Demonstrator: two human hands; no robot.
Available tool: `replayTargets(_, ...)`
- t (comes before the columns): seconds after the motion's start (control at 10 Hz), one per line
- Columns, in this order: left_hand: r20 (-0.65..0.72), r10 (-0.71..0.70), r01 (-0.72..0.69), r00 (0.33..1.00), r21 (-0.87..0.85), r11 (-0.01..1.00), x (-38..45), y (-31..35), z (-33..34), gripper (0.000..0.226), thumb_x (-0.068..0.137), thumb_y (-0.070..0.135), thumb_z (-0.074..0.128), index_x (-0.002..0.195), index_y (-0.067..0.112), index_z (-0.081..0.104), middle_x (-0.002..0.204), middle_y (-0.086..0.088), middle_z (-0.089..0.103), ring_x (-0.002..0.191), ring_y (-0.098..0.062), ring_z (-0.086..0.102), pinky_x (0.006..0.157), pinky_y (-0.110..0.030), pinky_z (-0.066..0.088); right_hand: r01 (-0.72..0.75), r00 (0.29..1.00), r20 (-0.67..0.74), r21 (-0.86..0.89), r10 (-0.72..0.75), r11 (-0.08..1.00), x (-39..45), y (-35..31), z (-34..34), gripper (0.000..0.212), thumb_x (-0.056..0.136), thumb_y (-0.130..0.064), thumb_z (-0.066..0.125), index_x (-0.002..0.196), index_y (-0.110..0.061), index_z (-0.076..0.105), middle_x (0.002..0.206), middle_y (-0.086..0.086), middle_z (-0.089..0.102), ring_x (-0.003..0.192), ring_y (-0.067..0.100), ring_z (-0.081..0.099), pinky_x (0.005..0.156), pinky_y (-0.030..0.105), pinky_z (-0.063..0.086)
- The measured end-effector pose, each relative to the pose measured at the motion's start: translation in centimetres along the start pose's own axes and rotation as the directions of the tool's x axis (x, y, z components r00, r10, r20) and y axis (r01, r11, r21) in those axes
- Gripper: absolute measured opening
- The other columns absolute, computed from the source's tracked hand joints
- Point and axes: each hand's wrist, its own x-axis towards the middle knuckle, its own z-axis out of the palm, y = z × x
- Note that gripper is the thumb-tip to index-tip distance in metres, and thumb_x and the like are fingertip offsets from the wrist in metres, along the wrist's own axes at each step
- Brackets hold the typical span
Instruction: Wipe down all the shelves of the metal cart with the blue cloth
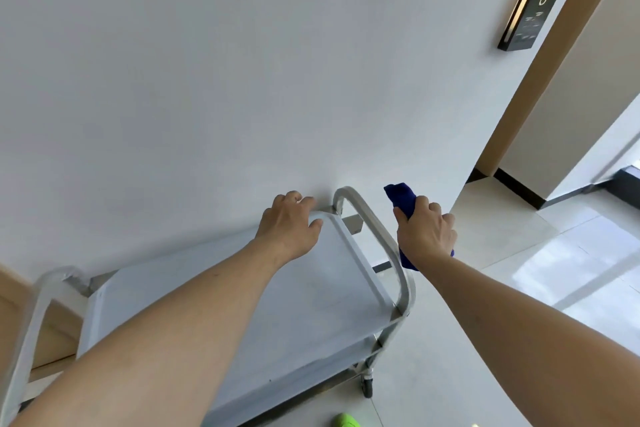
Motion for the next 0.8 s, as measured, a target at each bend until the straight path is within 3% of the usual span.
replayTargets(0.1, 0.029, -0.042, 0.042, 0.999, 0.001, 0.999, 2.3, 0.5, 1.7, 0.050, 0.096, 0.044, 0.046, 0.141, 0.023, 0.043, 0.146, -0.002, 0.039, 0.134, -0.024, 0.033, 0.104, -0.040, 0.039, 0.084, 0.993, 0.085, -0.083, -0.077, 0.993, 2.5, 0.1, 3.3, 0.042, 0.101, -0.053, 0.038, 0.126, -0.020, 0.045, 0.116, 0.005, 0.054, 0.101, 0.030, 0.040, 0.082, 0.043, 0.031)
replayTargets(0.2, 0.059, -0.063, 0.062, 0.996, 0.026, 0.998, 4.4, 0.9, 4.0, 0.051, 0.096, 0.045, 0.045, 0.142, 0.023, 0.042, 0.146, -0.001, 0.039, 0.134, -0.023, 0.033, 0.105, -0.038, 0.037, 0.163, 0.905, 0.416, -0.149, -0.087, 0.975, 3.3, 0.7, 8.2, 0.061, 0.097, -0.064, 0.036, 0.147, -0.032, 0.026, 0.138, 0.008, 0.040, 0.120, 0.039, 0.041, 0.095, 0.054, 0.039)
replayTargets(0.3, 0.106, -0.089, 0.083, 0.990, 0.061, 0.995, 6.2, 1.3, 6.1, 0.052, 0.096, 0.046, 0.045, 0.142, 0.023, 0.043, 0.147, -0.002, 0.039, 0.135, -0.022, 0.033, 0.107, -0.040, 0.037, 0.187, 0.884, 0.459, -0.175, -0.088, 0.967, 2.8, 2.1, 12.6, 0.070, 0.096, -0.063, 0.039, 0.152, -0.040, 0.004, 0.148, 0.010, 0.022, 0.115, 0.040, 0.042, 0.089, 0.052, 0.040)
replayTargets(0.4, 0.151, -0.135, 0.126, 0.979, 0.065, 0.990, 7.3, 2.0, 7.8, 0.052, 0.096, 0.046, 0.046, 0.142, 0.022, 0.042, 0.149, -0.003, 0.037, 0.136, -0.022, 0.032, 0.107, -0.041, 0.038, 0.215, 0.907, 0.396, -0.150, -0.140, 0.965, 3.7, 2.7, 14.0, 0.065, 0.100, -0.049, 0.042, 0.150, -0.042, 0.001, 0.142, 0.010, 0.026, 0.107, 0.036, 0.045, 0.083, 0.049, 0.042)
replayTargets(0.6, 0.149, -0.194, 0.188, 0.970, 0.053, 0.981, 8.0, 3.5, 9.0, 0.051, 0.096, 0.044, 0.047, 0.142, 0.022, 0.042, 0.148, -0.003, 0.038, 0.135, -0.023, 0.033, 0.103, -0.041, 0.042, 0.239, 0.875, 0.452, -0.095, -0.172, 0.966, 5.7, 2.5, 14.1, 0.064, 0.102, -0.041, 0.043, 0.151, -0.041, 0.003, 0.134, 0.010, 0.031, 0.092, 0.029, 0.037, 0.074, 0.044, 0.042)
replayTargets(0.7, 0.130, -0.221, 0.216, 0.967, 0.051, 0.975, 7.3, 3.8, 7.9, 0.053, 0.096, 0.044, 0.047, 0.143, 0.021, 0.041, 0.148, -0.004, 0.038, 0.136, -0.023, 0.033, 0.104, -0.041, 0.041, 0.245, 0.843, 0.516, -0.111, -0.155, 0.963, 5.7, 2.0, 12.7, 0.063, 0.100, -0.045, 0.048, 0.150, -0.041, 0.009, 0.136, 0.011, 0.029, 0.103, 0.033, 0.042, 0.083, 0.049, 0.045)
replayTargets(0.8, 0.064, -0.226, 0.222, 0.972, 0.063, 0.973, 6.5, 4.0, 6.3, 0.052, 0.096, 0.045, 0.047, 0.142, 0.021, 0.043, 0.146, -0.004, 0.040, 0.134, -0.024, 0.034, 0.103, -0.042, 0.042, 0.330, 0.829, 0.514, -0.135, -0.219, 0.934, 6.1, 0.5, 10.8, 0.059, 0.098, -0.048, 0.047, 0.149, -0.038, 0.019, 0.147, 0.010, 0.024, 0.126, 0.039, 0.033, 0.096, 0.055, 0.041)
